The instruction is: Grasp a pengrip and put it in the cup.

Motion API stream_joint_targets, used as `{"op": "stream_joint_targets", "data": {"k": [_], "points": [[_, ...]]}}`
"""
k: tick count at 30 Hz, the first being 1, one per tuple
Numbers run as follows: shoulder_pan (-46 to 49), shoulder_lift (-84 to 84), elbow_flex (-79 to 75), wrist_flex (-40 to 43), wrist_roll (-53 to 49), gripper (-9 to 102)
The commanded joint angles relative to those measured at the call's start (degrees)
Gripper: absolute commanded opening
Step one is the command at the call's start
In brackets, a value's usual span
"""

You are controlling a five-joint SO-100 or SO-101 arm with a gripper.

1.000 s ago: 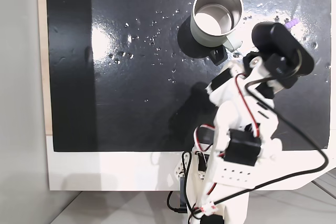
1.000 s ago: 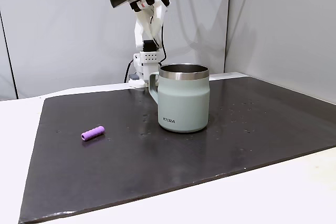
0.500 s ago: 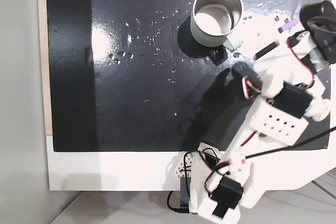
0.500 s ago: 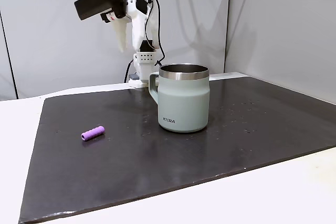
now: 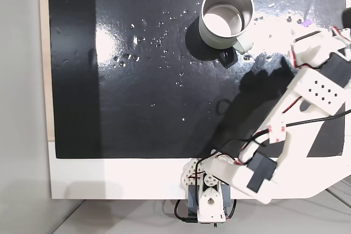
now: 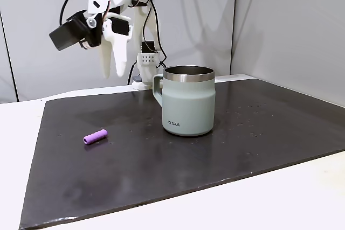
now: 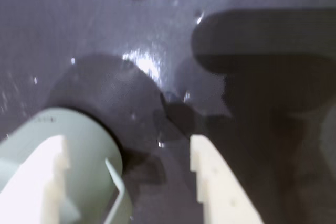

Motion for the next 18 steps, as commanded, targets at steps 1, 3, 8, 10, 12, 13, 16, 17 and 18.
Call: {"op": "stream_joint_targets", "data": {"k": [1,3,8,10,12,13,16,17,18], "points": [[2.2,-4.0,-10.2,-1.0,1.1,28],[2.7,-7.0,-13.6,-0.9,0.3,28],[2.9,-11.9,-17.0,-6.5,-0.1,28],[2.5,-14.2,-19.3,-8.7,0.3,28],[2.3,-16.6,-21.5,-10.3,0.4,28],[2.2,-17.9,-22.9,-10.8,0.5,28],[1.9,-20.7,-25.0,-12.4,0.5,29],[1.8,-21.4,-25.4,-12.9,0.4,29],[1.8,-22.4,-26.0,-13.4,0.3,29]]}}
